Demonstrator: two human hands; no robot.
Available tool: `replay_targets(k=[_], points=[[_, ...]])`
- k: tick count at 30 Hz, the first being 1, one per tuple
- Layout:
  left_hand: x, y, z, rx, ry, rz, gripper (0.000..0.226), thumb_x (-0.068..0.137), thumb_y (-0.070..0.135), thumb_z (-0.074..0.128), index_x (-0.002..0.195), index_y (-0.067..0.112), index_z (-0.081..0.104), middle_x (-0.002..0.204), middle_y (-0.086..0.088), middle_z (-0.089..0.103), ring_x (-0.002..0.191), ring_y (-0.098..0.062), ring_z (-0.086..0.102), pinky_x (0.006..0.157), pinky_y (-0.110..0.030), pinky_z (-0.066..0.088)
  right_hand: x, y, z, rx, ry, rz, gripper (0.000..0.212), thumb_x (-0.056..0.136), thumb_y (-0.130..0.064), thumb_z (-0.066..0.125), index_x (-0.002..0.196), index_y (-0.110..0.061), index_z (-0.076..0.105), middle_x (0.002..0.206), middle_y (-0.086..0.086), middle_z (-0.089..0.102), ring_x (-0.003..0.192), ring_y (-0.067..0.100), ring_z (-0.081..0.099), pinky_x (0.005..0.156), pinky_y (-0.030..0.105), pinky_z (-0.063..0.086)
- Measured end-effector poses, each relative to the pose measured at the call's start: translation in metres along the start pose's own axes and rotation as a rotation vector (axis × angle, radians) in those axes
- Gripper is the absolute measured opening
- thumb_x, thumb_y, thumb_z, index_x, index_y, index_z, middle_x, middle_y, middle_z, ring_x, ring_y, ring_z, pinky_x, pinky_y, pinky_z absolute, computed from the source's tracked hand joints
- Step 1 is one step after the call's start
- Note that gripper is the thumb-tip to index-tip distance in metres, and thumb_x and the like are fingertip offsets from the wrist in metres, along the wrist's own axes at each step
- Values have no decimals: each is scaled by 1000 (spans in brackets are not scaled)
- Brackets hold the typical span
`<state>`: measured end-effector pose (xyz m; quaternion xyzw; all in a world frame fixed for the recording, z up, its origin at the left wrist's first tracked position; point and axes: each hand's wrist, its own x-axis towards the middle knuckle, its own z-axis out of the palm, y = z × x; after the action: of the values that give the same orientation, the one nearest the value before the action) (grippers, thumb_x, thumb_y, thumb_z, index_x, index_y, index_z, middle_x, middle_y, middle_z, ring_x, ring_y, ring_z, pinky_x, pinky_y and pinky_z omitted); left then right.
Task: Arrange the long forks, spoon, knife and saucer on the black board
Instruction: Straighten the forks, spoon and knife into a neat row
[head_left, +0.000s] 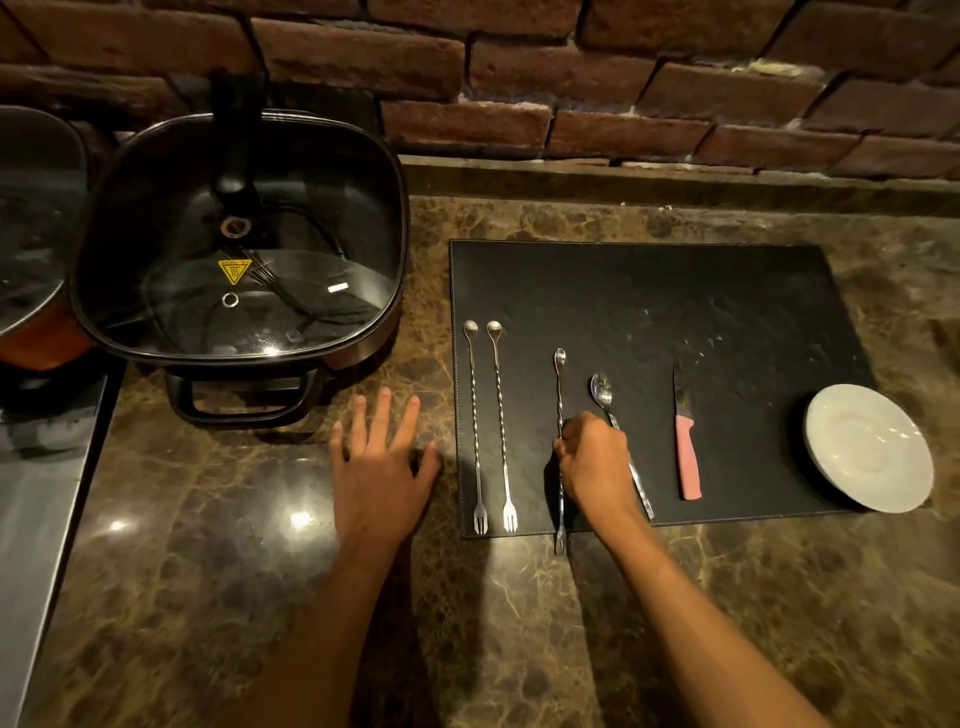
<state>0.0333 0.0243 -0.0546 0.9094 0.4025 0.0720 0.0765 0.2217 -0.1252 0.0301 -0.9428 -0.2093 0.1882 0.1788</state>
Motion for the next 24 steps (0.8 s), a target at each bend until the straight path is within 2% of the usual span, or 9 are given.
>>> replay_targets(k=[4,8,17,24], points=[[0,-2,1,7,3,-2,63,98,59,36,155,30,39,163,-10,38,152,-35,29,119,-55,23,4,-6,0,21,-10,-13,12,89,-13,60,94,-3,64,94,19,69,92,39,63,71,37,51],[0,-2,2,16,-3,-8,63,99,61,34,155,31,37,163,-9,38,153,-33,27,119,-55,24,6,-19,4,29,9,-32,9,89,-14,61,88,-6,62,90,16,67,86,36,63,62,29,40],[-1,-1,2,-1,-7,-19,62,100,61,32,156,33,34,164,-7,36,154,-31,24,120,-56,24,13,-39,10,55,-25,-87,10,91,-15,58,93,-6,62,95,16,64,87,36,62,67,34,49],[-1,-2,3,-6,-9,-20,63,99,60,33,156,33,34,164,-7,36,154,-31,24,119,-57,25,12,-38,11,72,-16,-100,8,91,-13,56,91,-7,61,89,13,64,81,32,63,64,32,46]])
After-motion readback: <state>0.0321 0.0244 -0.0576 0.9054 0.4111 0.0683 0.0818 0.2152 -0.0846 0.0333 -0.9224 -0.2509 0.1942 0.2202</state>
